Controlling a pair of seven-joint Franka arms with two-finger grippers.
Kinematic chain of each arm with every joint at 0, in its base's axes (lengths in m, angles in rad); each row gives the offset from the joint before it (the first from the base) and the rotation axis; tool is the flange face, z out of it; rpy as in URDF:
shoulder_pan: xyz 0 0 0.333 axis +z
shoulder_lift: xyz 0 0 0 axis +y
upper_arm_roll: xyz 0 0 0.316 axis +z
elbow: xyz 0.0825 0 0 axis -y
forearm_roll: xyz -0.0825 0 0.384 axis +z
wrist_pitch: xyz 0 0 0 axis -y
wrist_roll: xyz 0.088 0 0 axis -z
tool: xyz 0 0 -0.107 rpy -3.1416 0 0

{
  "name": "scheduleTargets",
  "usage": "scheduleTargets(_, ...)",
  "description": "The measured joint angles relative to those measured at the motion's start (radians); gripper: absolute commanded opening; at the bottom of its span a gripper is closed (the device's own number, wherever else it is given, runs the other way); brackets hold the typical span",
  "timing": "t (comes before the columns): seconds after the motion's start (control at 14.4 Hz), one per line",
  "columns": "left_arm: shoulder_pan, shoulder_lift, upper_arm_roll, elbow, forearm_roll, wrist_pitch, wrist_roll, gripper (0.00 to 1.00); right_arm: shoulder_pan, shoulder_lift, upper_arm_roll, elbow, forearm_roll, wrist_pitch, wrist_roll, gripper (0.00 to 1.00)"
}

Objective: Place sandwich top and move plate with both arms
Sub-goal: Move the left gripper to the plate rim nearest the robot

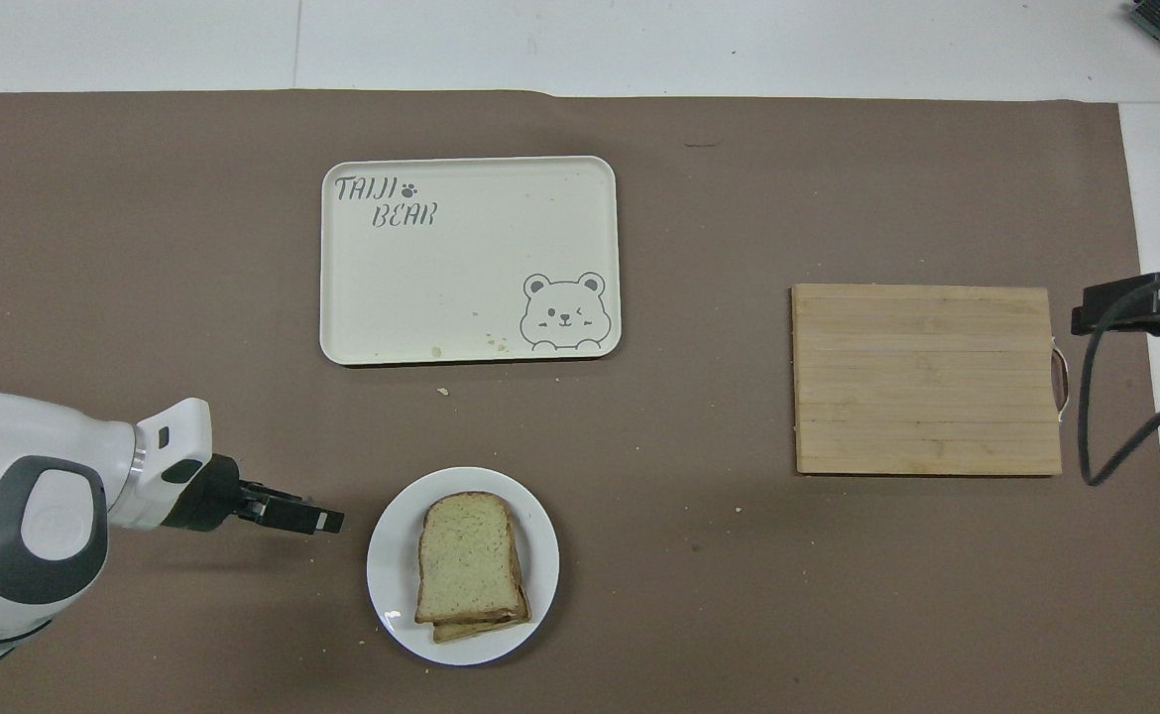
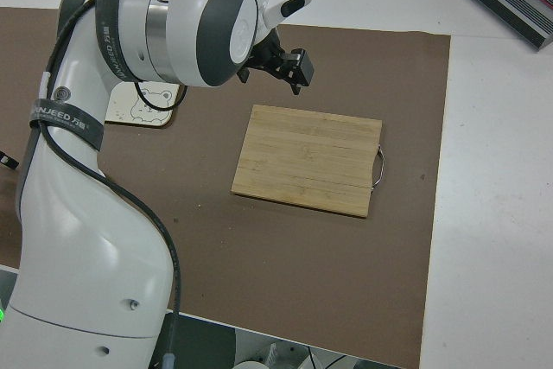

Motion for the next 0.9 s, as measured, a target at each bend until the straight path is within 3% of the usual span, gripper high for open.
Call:
scheduleTargets(0.14,-0.013,-0.025,0.0,-0.074,-0.06,0.051,0.029,0.84,0.0,-0.005,-0.002,0.007,-0.001,-0.032,-0.012,1.0)
scheduleTargets(0.42,-0.1,-0.029,-0.001,-0.151,-0.159,0.144,0.038,0.5,0.0,-0.041,-0.002,0.003,-0.001,-0.064,-0.016,1.0)
scheduleTargets(0.62,-0.138,-0.029,-0.002,-0.169,-0.179,0.174,0.038,0.42,0.001,-0.045,0.004,0.001,-0.001,-0.082,-0.017,1.0)
scheduleTargets(0.83,-0.162,-0.029,-0.002,-0.194,-0.197,0.199,0.038,0.28,0.004,-0.045,0.016,0.0,-0.001,-0.099,-0.017,1.0)
scheduleTargets(0.9,-0.178,-0.029,-0.002,-0.205,-0.212,0.214,0.038,0.2,0.004,-0.045,0.016,0.0,-0.001,-0.099,-0.017,1.0)
